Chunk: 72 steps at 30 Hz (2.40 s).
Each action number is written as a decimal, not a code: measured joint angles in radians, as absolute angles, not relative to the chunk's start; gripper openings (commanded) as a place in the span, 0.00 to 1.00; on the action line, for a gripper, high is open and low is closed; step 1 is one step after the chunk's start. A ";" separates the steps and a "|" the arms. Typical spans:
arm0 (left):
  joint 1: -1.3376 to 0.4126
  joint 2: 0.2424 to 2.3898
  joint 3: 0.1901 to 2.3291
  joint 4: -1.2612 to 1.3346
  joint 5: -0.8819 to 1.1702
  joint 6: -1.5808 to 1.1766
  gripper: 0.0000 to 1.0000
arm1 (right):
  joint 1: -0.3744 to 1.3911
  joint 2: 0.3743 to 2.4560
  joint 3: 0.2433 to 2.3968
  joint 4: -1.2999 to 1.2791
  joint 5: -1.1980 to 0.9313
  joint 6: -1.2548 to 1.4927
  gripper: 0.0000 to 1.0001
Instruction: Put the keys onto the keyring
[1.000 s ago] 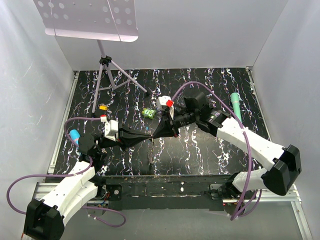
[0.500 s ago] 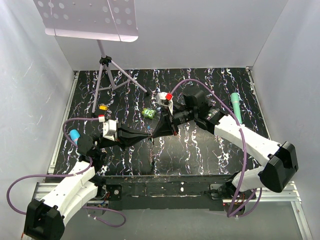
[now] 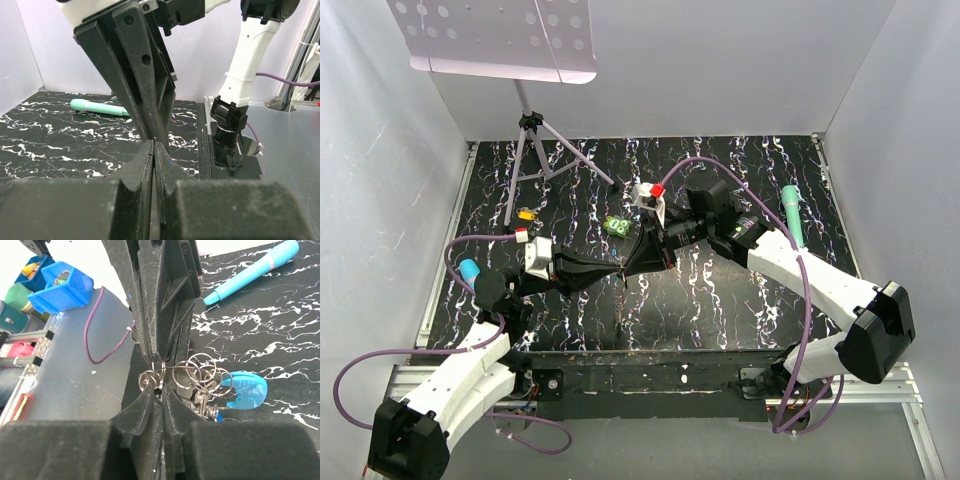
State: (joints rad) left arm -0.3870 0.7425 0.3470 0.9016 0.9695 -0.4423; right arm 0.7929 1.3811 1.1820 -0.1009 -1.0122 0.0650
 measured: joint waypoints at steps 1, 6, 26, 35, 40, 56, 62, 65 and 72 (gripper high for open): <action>-0.387 0.743 0.347 0.901 0.966 -0.442 0.00 | 0.793 1.381 1.182 -0.101 -1.012 0.070 0.30; -0.383 0.743 0.347 0.899 0.946 -0.442 0.00 | 0.791 1.381 1.182 -0.096 -1.014 0.077 0.43; -0.381 0.745 0.345 0.945 0.922 -0.488 0.00 | 0.762 1.402 1.270 -0.095 -1.025 -0.009 0.54; -0.381 0.745 0.340 0.950 0.911 -0.494 0.00 | 0.788 1.417 1.270 -0.110 -1.024 -0.046 0.38; -0.381 0.745 0.340 0.943 0.899 -0.492 0.00 | 0.799 1.417 1.270 -0.115 -1.024 -0.060 0.29; -0.381 0.744 0.340 0.923 0.886 -0.492 0.00 | 0.821 1.417 1.272 -0.139 -0.989 -0.118 0.01; -0.381 0.741 0.339 0.920 0.873 -0.499 0.05 | 0.823 1.417 1.283 -0.161 -0.976 -0.142 0.01; -0.381 0.736 0.339 0.912 0.863 -0.514 0.29 | 0.825 1.417 1.291 -0.178 -0.971 -0.160 0.01; -0.375 0.643 0.352 0.802 0.811 -0.518 0.78 | 0.826 1.415 1.301 -0.337 -0.942 -0.274 0.01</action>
State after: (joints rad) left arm -0.3748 0.6430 0.3515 0.8017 0.8112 -0.5182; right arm 0.8261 1.4147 1.3010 -0.3374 -0.9421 -0.2741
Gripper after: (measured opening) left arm 0.646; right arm 0.024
